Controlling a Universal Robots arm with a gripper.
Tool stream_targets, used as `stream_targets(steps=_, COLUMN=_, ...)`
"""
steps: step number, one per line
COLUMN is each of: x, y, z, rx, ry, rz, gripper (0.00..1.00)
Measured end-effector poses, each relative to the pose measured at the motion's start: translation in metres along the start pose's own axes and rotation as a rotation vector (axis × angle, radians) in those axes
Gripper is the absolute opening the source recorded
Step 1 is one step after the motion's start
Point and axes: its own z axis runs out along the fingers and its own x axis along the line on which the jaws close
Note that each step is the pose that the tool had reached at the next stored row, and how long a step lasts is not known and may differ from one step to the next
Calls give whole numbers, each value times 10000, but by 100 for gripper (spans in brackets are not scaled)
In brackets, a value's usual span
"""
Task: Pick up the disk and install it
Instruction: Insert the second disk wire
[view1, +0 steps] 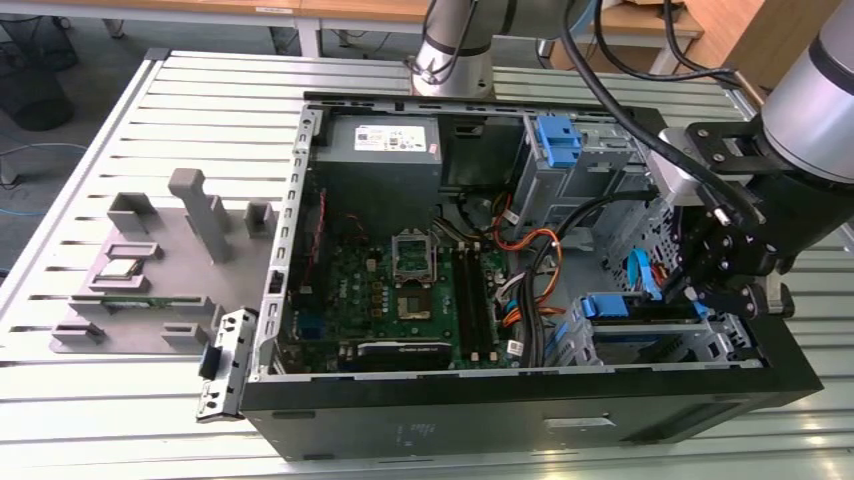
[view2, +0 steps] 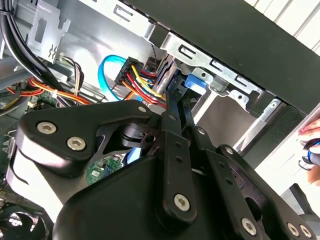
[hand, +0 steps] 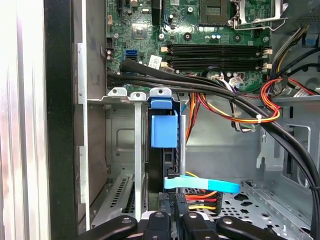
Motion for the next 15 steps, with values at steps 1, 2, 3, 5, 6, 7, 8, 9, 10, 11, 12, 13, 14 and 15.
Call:
stream_targets(steps=1, x=0, y=0, z=0, rx=0, ry=1, rz=0, gripper=16)
stream_targets(steps=2, x=0, y=0, z=0, rx=0, ry=1, rz=-1, gripper=16)
stream_targets(steps=3, x=0, y=0, z=2, rx=0, ry=-1, rz=-1, gripper=16)
stream_targets(steps=5, x=0, y=0, z=4, rx=0, ry=-3, rz=0, gripper=16)
stream_targets(steps=6, x=0, y=1, z=11, rx=1, ry=-7, rz=1, gripper=16)
stream_targets(steps=7, x=0, y=1, z=20, rx=0, ry=-7, rz=0, gripper=16)
stream_targets(steps=8, x=1, y=2, z=30, rx=0, ry=-6, rz=0, gripper=16)
stream_targets(steps=9, x=1, y=2, z=35, rx=0, ry=0, rz=0, gripper=16)
stream_targets(steps=10, x=1, y=2, z=37, rx=1, ry=3, rz=-1, gripper=16)
stream_targets(steps=11, x=1, y=2, z=38, rx=1, ry=3, rz=-1, gripper=16)
stream_targets(steps=12, x=1, y=2, z=39, rx=0, ry=2, rz=-1, gripper=16)
stream_targets(steps=13, x=1, y=2, z=40, rx=0, ry=-1, rz=0, gripper=16)
stream_targets(steps=14, x=1, y=2, z=41, rx=0, ry=-1, rz=0, gripper=16)
stream_targets(steps=15, x=1, y=2, z=41, rx=0, ry=-2, rz=0, gripper=16)
